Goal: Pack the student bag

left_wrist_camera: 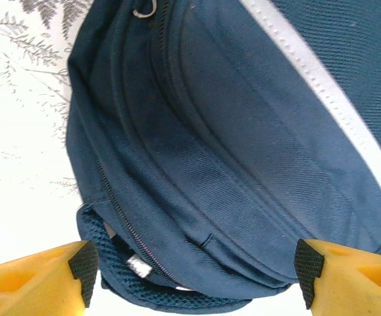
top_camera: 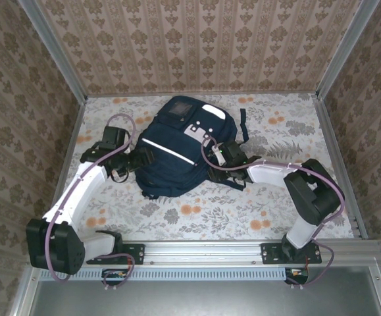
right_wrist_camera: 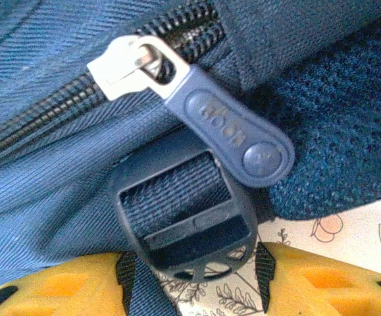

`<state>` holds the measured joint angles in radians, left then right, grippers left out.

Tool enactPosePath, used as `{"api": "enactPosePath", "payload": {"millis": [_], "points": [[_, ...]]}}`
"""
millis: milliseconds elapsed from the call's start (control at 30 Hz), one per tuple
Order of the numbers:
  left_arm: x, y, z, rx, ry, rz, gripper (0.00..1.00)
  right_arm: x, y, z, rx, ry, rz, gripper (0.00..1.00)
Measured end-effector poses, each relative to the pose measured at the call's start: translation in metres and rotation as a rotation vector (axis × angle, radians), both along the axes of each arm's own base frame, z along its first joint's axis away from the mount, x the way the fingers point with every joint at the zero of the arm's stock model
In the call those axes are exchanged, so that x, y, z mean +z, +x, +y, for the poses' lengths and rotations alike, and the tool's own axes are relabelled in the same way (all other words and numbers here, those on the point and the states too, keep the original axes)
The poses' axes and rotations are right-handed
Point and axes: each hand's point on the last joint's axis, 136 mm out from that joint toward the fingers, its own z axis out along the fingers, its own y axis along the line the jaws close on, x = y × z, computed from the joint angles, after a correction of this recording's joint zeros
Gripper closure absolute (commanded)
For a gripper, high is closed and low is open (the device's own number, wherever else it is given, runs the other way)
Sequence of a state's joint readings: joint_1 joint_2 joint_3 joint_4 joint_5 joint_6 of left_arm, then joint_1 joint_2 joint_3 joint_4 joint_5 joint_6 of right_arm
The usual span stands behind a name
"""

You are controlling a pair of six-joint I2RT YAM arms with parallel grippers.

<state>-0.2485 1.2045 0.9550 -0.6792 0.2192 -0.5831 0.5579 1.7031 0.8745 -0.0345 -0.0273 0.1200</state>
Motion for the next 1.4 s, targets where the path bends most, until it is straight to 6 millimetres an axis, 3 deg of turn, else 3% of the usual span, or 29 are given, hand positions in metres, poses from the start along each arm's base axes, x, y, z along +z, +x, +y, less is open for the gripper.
{"api": "enactPosePath", "payload": {"millis": [333,533,767,1033,1267,1400], "points": [[0.007,0.003,-0.006,0.005,-0.034,-0.031,0.18,-0.008,-0.002,-0.007,-0.051,-0.039,0.028,0.72],[0.002,-0.002,-0.047,-0.037,-0.077,0.043,0.16,-0.005,-0.012,-0.014,-0.076,-0.021,0.032,0.87],[0.016,0.025,-0.088,0.039,-0.067,0.136,0.14,0.002,-0.011,-0.013,-0.094,0.008,0.01,0.92],[0.01,0.044,-0.076,0.253,0.078,0.298,0.16,0.005,-0.008,-0.012,-0.108,0.026,-0.002,0.91],[-0.029,0.044,-0.068,0.34,0.194,0.45,0.15,0.01,-0.001,-0.008,-0.135,0.063,-0.025,0.9],[-0.039,0.048,-0.068,0.361,0.224,0.493,0.19,0.008,-0.003,-0.007,-0.138,0.072,-0.026,0.9]]}}
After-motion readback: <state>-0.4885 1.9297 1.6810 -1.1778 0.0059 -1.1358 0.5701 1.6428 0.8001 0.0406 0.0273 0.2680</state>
